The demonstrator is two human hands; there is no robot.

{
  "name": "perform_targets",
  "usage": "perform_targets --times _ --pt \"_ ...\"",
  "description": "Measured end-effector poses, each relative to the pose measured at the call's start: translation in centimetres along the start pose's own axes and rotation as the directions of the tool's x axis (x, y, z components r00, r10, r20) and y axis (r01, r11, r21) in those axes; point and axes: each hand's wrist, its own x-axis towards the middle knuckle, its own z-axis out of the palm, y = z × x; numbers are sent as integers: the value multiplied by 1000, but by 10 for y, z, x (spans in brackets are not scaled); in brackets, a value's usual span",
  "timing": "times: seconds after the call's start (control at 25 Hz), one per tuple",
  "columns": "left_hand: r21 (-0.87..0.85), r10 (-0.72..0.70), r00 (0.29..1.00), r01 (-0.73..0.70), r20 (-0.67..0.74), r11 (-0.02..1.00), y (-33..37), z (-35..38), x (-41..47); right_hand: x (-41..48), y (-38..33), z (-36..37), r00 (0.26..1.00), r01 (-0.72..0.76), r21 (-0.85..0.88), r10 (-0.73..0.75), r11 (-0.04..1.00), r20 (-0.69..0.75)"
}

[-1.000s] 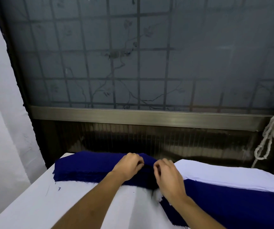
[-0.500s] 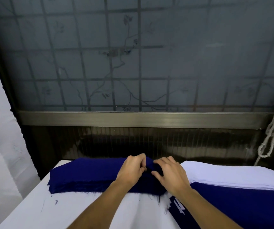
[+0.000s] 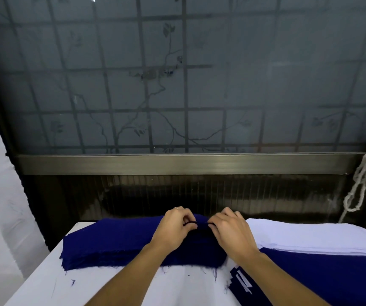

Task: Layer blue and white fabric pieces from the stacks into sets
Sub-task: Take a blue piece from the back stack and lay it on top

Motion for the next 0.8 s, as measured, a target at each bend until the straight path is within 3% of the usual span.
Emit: perform_targets --times 0.12,0.32,0.48,0.56,0.8 --pt "280 17 996 10 -91 960 -15 -10 -8 1 5 -3 994 -108 56 109 993 -6" --pt "406 -114 968 198 -223 892 -69 -67 -36 3 9 -5 970 -235 135 242 963 -32" --pt "543 -186 917 363 -354 757 -108 -114 -67 2 12 -4 948 -299 181 314 937 -61" --pt "546 -217 889 424 -403 723 -112 -129 -75 1 15 -8 948 -294 179 310 939 -72" --pt "373 -211 823 448 -528 812 -84 -164 -86 -2 24 -47 959 -244 87 254 966 -127"
